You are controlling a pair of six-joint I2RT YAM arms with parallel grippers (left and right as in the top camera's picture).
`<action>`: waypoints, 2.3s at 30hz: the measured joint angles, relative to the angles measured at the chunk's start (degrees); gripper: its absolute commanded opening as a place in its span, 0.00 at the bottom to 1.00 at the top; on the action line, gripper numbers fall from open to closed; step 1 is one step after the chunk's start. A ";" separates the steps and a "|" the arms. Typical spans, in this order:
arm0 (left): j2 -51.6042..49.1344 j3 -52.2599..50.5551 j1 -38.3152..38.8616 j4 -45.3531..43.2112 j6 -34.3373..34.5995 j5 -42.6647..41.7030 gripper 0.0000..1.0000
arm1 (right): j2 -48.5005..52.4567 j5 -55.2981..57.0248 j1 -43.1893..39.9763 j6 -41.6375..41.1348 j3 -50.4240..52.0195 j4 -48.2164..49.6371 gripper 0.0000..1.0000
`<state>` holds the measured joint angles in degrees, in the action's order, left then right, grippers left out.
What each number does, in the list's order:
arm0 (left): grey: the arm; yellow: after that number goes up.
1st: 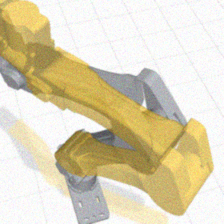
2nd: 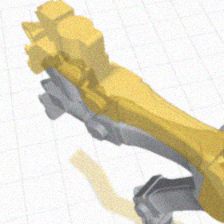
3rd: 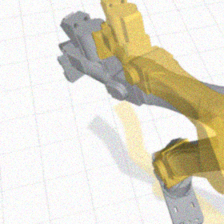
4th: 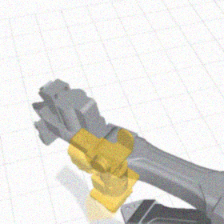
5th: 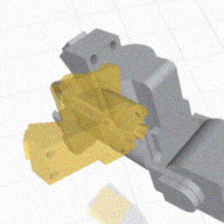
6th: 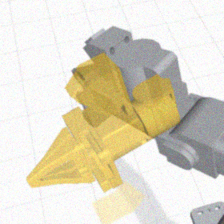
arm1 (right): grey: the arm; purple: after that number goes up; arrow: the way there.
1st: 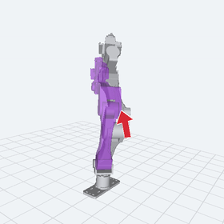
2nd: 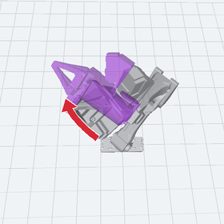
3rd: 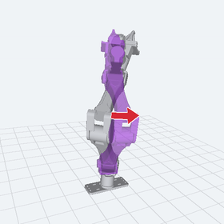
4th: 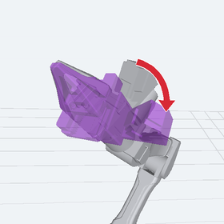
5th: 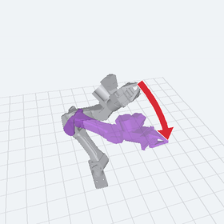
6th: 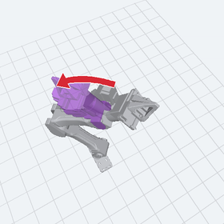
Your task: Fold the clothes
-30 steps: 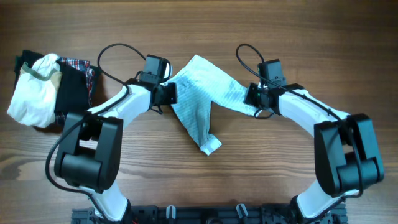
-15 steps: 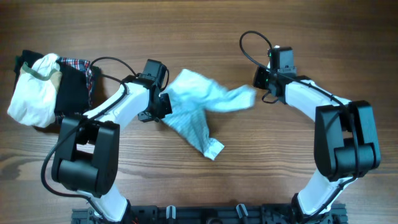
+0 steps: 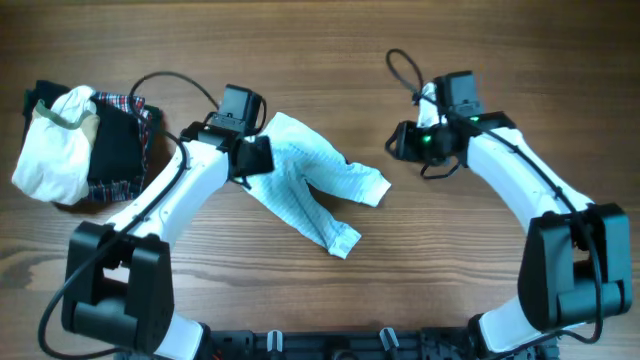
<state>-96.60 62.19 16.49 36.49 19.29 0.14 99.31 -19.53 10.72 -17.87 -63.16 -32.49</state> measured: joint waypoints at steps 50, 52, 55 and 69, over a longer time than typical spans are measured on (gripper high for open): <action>-1.88 1.86 -9.81 2.21 9.33 9.42 0.58 | 6.23 3.13 22.34 21.24 0.00 -1.86 0.57; -1.88 1.86 -9.81 3.93 9.33 9.09 0.58 | 7.93 5.92 22.36 18.91 0.11 1.16 0.50; -2.29 1.07 -9.81 5.92 9.33 7.91 0.57 | 8.90 8.96 22.36 14.34 -0.02 4.42 0.33; -2.89 -8.63 -9.79 0.59 8.44 3.17 0.54 | 9.33 13.79 21.99 8.11 -1.03 2.03 0.63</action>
<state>-99.48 53.56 6.70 37.08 27.73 3.31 108.64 -5.74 32.71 -9.76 -64.18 -30.46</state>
